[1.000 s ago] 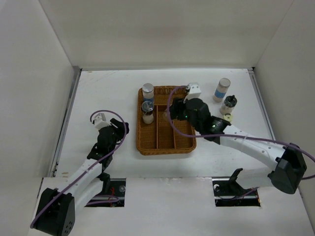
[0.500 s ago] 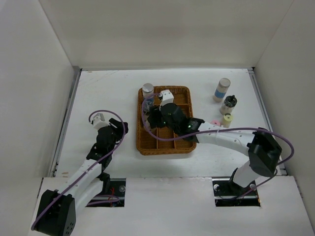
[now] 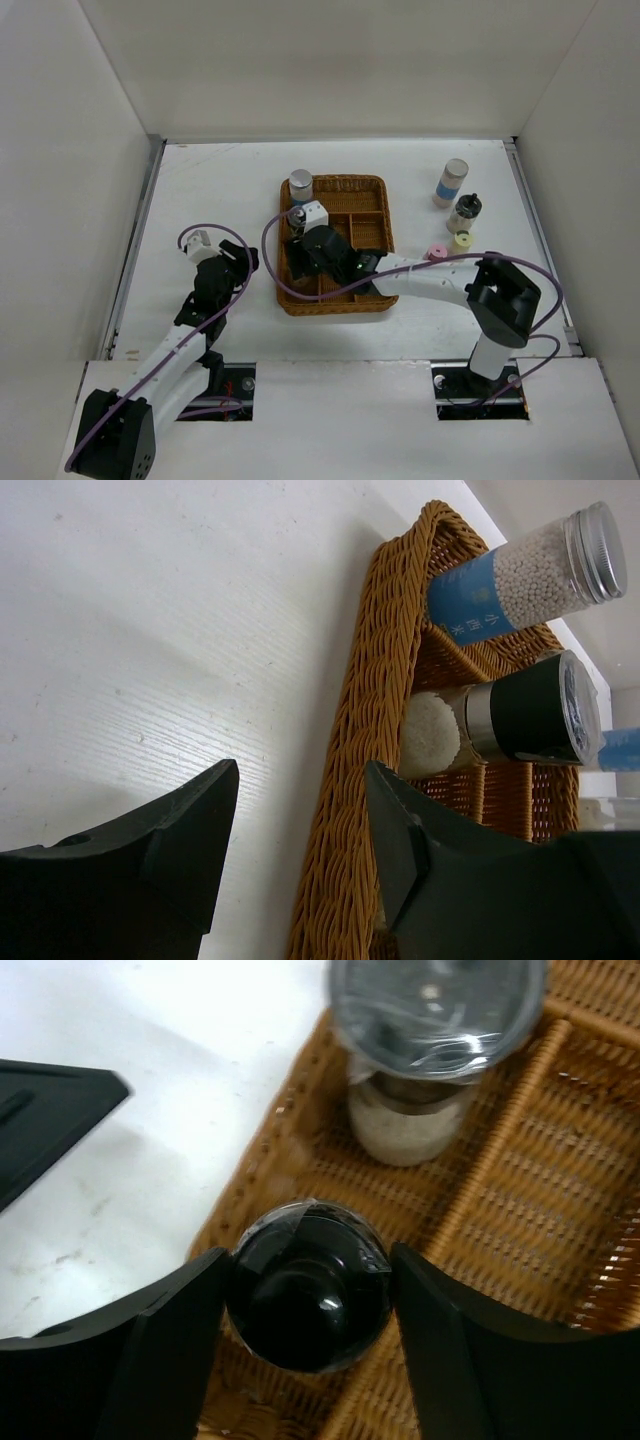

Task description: Organize the condiment bottles

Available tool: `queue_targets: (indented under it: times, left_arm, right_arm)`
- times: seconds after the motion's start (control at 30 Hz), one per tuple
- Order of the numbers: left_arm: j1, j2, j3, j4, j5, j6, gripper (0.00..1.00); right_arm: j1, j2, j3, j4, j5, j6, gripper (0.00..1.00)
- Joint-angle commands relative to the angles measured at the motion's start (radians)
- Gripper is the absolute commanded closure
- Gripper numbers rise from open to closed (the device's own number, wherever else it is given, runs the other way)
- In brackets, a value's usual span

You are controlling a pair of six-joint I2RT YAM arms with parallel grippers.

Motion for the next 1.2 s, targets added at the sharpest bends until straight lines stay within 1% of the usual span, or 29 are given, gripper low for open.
queue_targets:
  times: [0.0,0.07,0.13,0.27,0.37,0.47,0.57,0.6,0.67,0.7,0.73,0.77,0.8,0.83,0.87,0.9,0.97,1.1,1.17]
  left_arm:
    - [0.006,-0.014,0.008,0.027,0.009,0.001,0.48]
    - [0.006,-0.014,0.009,0.027,0.012,0.003,0.48]
    - [0.006,-0.014,0.011,0.027,0.014,0.003,0.48]
    - [0.006,-0.024,0.009,0.022,0.019,0.003,0.48]
    - [0.008,-0.031,0.006,0.022,0.022,0.004,0.48]
    - [0.008,-0.033,0.005,0.022,0.023,0.004,0.48]
    - [0.006,-0.031,0.008,0.022,0.028,0.008,0.48]
    - [0.006,-0.030,0.008,0.025,0.029,0.009,0.48]
    - [0.000,-0.024,0.011,0.028,0.031,0.009,0.48]
    - [-0.002,-0.021,0.012,0.030,0.031,0.009,0.48]
    - [-0.005,-0.019,0.014,0.031,0.031,0.009,0.48]
    - [-0.006,-0.019,0.015,0.031,0.032,0.009,0.48]
    - [-0.006,-0.019,0.017,0.031,0.035,0.009,0.47]
    - [-0.006,-0.019,0.018,0.028,0.038,0.011,0.47]
    - [-0.006,-0.021,0.018,0.023,0.042,0.012,0.47]
    - [-0.006,-0.024,0.018,0.022,0.043,0.014,0.47]
    - [-0.006,-0.024,0.017,0.022,0.043,0.014,0.47]
    - [-0.008,-0.007,0.017,0.025,0.043,0.014,0.47]
    - [-0.008,0.001,0.018,0.030,0.043,0.014,0.47]
  right_arm:
    - [0.030,-0.002,0.060,0.052,0.033,-0.021,0.24]
    - [0.034,-0.021,0.063,0.044,0.032,-0.025,0.16]
    - [0.034,-0.058,0.063,0.038,0.027,-0.031,0.12]
    - [0.030,-0.175,0.039,0.032,0.017,-0.039,0.10]
    - [-0.017,-0.287,-0.015,0.029,0.015,-0.047,0.12]
    - [-0.120,-0.425,-0.104,0.027,0.030,-0.045,0.25]
    - [-0.279,-0.557,-0.178,-0.009,0.085,-0.021,0.52]
    - [-0.347,-0.588,-0.193,-0.026,0.119,-0.015,0.57]
    - [-0.486,-0.625,-0.216,-0.055,0.199,-0.011,0.58]
    - [-0.555,-0.622,-0.218,-0.072,0.225,-0.018,0.56]
    - [-0.621,-0.604,-0.216,-0.092,0.237,-0.022,0.51]
    - [-0.678,-0.578,-0.213,-0.101,0.241,-0.028,0.43]
    - [-0.726,-0.547,-0.207,-0.109,0.238,-0.039,0.32]
    - [-0.761,-0.514,-0.196,-0.120,0.234,-0.051,0.24]
    - [-0.788,-0.488,-0.193,-0.120,0.239,-0.062,0.18]
    - [-0.808,-0.467,-0.192,-0.114,0.242,-0.064,0.15]
    - [-0.846,-0.437,-0.185,-0.108,0.242,-0.059,0.12]
    - [-0.913,-0.365,-0.159,-0.100,0.192,-0.051,0.11]
    - [-0.927,-0.326,-0.149,-0.097,0.155,-0.048,0.11]
